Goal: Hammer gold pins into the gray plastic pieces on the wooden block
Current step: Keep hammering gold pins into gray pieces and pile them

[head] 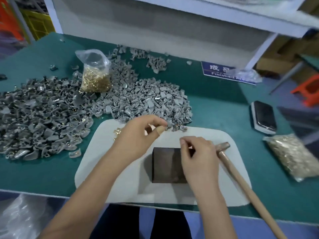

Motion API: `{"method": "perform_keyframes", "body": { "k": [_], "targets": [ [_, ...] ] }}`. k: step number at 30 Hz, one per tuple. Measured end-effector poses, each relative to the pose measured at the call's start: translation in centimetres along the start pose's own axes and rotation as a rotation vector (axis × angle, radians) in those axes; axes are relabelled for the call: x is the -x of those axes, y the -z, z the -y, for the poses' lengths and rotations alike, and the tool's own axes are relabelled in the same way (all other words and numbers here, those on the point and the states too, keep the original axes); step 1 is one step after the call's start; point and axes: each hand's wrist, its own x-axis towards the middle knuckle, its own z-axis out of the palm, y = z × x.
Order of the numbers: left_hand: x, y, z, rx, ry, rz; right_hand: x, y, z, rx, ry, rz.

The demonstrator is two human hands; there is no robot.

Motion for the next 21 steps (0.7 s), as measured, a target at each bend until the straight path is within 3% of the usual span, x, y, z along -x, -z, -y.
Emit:
{"method": "perform_keyframes", "body": {
  "k": [9,16,21],
  "targets": [
    [-6.3,-2.8,0.6,-0.632,-0.012,0.224,0.2,-0.7,-0.4,0.040,-0.029,-0.012],
    [-6.5,-4.2,0.5,-0.663,-0.034,0.188,0.3,-0.8,-0.6,0.026,-0.033,-0.022],
    [-6.0,-4.0,0.5,-0.550,-0.060,0.198,0.3,-0.9,-0.7,0.017,-0.038,-0.024]
  ]
}}
